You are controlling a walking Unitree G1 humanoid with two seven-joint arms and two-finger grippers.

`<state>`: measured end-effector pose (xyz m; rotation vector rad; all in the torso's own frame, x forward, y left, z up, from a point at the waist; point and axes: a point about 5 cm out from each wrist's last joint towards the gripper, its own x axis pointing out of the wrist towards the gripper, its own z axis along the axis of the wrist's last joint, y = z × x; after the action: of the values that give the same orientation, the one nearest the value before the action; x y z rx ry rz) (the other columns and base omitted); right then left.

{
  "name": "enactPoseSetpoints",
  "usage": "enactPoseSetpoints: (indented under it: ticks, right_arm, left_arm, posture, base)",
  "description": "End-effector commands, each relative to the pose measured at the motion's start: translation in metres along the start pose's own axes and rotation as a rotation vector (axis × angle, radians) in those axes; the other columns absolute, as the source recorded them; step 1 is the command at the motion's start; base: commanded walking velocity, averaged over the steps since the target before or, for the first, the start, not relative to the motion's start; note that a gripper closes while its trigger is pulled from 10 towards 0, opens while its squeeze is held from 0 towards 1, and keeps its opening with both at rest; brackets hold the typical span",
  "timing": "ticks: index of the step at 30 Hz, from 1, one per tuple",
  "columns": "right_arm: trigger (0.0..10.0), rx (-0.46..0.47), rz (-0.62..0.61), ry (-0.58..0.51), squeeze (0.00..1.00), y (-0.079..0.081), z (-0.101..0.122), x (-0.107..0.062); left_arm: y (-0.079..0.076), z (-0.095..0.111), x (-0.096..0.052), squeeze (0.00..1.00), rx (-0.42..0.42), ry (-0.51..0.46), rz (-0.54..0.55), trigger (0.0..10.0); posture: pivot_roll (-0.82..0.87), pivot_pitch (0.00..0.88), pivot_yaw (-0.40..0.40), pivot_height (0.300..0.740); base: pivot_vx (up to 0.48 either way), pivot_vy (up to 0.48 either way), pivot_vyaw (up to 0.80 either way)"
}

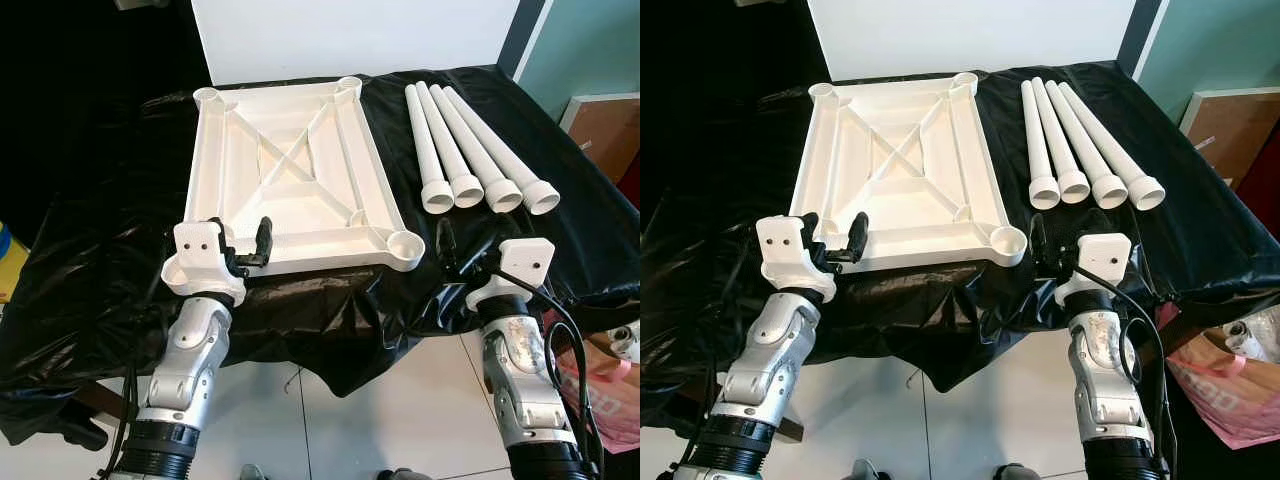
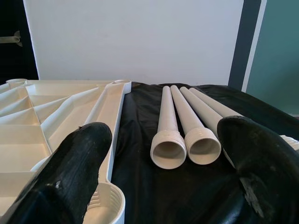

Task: Building children table

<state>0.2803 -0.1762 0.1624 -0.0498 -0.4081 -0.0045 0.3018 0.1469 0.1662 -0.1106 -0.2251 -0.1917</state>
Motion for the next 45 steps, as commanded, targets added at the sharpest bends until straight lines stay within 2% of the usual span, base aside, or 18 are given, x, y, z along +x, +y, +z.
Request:
enactPoseSetpoints:
  ticks: [1, 26, 34, 38, 45]
  right_arm:
    - [10.0, -0.002, 0.007, 0.016, 0.00, -0.001, -0.002, -0.001]
    - [10.0, -0.010, 0.009, 0.027, 0.00, -0.004, -0.002, -0.006]
    - [10.0, -0.010, 0.012, 0.029, 0.00, -0.003, -0.002, -0.004]
    - [10.0, 0.002, 0.005, 0.037, 0.00, -0.003, -0.002, -0.003]
    - [10.0, 0.072, 0.027, 0.115, 0.00, 0.001, -0.003, 0.014]
  left_arm:
    - [-0.009, -0.002, -0.004, 0.00, -0.006, 0.009, -0.153, 10.0]
    - [-0.009, -0.004, -0.006, 0.00, -0.012, 0.015, -0.150, 10.0]
    - [-0.009, -0.002, -0.006, 0.00, -0.026, -0.005, -0.138, 10.0]
    - [-0.011, -0.001, -0.006, 0.00, -0.032, -0.003, -0.145, 10.0]
    - [-0.029, 0.008, 0.000, 0.00, -0.040, 0.011, -0.266, 10.0]
  posture:
    - [-0.09, 0.105, 0.003, 0.740]
    - [-0.09, 0.118, 0.000, 0.740]
    - [-0.09, 0.121, 0.001, 0.740]
    - [-0.09, 0.121, 0.001, 0.740]
    - [-0.10, 0.119, 0.005, 0.740]
  base:
    - [0.244, 0.000, 0.00]
    - [0.270, 0.000, 0.00]
    - [0.000, 0.000, 0.00]
    - [0.000, 0.000, 0.00]
    - [0.000, 0.000, 0.00]
